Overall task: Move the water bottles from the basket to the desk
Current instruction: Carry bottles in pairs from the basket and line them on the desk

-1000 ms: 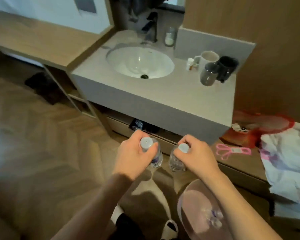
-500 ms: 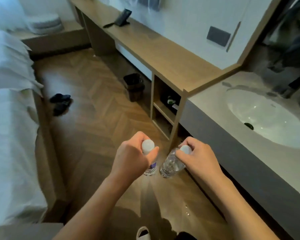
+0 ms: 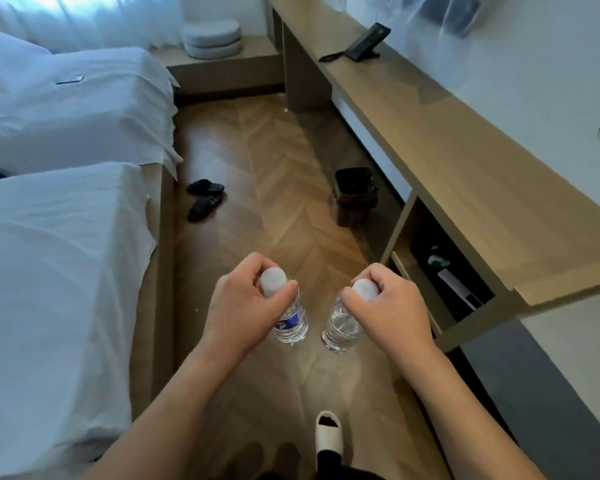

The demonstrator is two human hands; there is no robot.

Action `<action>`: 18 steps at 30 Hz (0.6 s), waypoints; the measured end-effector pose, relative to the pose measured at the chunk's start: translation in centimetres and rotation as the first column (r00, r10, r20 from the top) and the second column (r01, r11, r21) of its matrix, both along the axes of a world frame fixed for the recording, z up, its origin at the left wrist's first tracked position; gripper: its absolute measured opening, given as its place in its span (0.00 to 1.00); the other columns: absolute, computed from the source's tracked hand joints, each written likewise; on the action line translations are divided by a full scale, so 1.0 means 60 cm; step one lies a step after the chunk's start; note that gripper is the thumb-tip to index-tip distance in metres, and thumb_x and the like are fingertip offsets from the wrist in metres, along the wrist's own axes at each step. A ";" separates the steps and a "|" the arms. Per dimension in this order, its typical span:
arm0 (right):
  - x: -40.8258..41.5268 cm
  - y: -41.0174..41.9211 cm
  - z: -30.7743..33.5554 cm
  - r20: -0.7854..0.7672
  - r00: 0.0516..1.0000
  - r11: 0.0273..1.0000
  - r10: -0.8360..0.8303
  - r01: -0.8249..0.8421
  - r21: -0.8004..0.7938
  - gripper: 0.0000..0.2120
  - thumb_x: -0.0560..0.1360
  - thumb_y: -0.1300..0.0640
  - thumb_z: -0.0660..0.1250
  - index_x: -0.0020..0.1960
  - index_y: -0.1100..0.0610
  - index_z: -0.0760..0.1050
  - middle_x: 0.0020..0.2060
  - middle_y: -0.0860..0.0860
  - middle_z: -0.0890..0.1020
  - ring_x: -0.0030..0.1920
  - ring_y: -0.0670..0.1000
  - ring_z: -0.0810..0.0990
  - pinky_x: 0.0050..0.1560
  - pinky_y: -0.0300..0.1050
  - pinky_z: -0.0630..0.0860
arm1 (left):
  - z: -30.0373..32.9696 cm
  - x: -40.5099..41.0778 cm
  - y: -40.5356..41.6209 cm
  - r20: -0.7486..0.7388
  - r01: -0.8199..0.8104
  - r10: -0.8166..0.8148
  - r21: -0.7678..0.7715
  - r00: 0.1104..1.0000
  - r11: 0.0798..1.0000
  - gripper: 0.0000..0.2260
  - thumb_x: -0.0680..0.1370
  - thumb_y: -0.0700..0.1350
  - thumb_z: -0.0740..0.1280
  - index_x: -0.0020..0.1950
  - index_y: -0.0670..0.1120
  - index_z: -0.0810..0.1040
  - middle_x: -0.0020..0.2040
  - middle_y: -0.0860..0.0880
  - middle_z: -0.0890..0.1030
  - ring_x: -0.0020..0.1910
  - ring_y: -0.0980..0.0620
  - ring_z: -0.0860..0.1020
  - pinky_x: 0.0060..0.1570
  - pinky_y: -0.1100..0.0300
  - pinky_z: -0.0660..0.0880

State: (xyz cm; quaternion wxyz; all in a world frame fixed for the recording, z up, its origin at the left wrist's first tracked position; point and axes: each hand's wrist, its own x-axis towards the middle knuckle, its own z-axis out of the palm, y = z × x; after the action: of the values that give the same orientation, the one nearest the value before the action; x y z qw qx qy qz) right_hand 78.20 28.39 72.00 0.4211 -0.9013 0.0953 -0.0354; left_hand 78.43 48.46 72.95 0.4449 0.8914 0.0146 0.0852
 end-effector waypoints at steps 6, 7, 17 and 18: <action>0.182 0.041 0.017 0.061 0.994 0.996 0.089 -0.090 0.008 0.08 0.66 0.47 0.71 0.38 0.49 0.74 0.33 0.44 0.80 0.36 0.45 0.79 0.37 0.51 0.81 | 0.019 0.157 0.047 0.039 -0.079 0.078 0.018 0.996 0.997 0.10 0.71 0.52 0.75 0.43 0.52 0.75 0.37 0.54 0.80 0.38 0.55 0.80 0.36 0.50 0.80; 0.211 0.050 0.019 0.070 0.993 0.995 0.097 -0.098 0.004 0.08 0.67 0.47 0.71 0.38 0.49 0.74 0.33 0.44 0.80 0.36 0.45 0.79 0.37 0.50 0.81 | 0.020 0.183 0.057 0.039 -0.095 0.094 0.015 0.995 0.995 0.10 0.71 0.52 0.75 0.43 0.52 0.75 0.37 0.54 0.80 0.38 0.54 0.80 0.37 0.50 0.80; 0.513 0.197 0.047 0.103 0.984 0.989 0.145 -0.143 -0.028 0.09 0.68 0.49 0.71 0.38 0.53 0.76 0.33 0.46 0.80 0.36 0.48 0.80 0.37 0.52 0.81 | 0.038 0.485 0.208 0.083 -0.053 0.048 0.054 0.995 0.997 0.11 0.69 0.53 0.75 0.41 0.51 0.75 0.34 0.55 0.79 0.35 0.56 0.78 0.35 0.56 0.78; 0.541 0.212 0.051 0.105 0.983 0.989 0.148 -0.146 -0.026 0.09 0.68 0.49 0.71 0.39 0.54 0.76 0.33 0.47 0.80 0.36 0.48 0.81 0.37 0.54 0.81 | 0.043 0.513 0.225 0.091 -0.057 0.052 0.056 0.995 0.997 0.11 0.69 0.53 0.76 0.41 0.51 0.75 0.34 0.55 0.79 0.35 0.56 0.78 0.34 0.59 0.76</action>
State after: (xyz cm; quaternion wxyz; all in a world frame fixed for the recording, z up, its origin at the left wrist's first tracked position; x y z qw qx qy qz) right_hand 110.65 41.12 75.09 0.4186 -0.9066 0.0058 -0.0531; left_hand 109.23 61.93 75.53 0.4164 0.8986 0.0165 0.1374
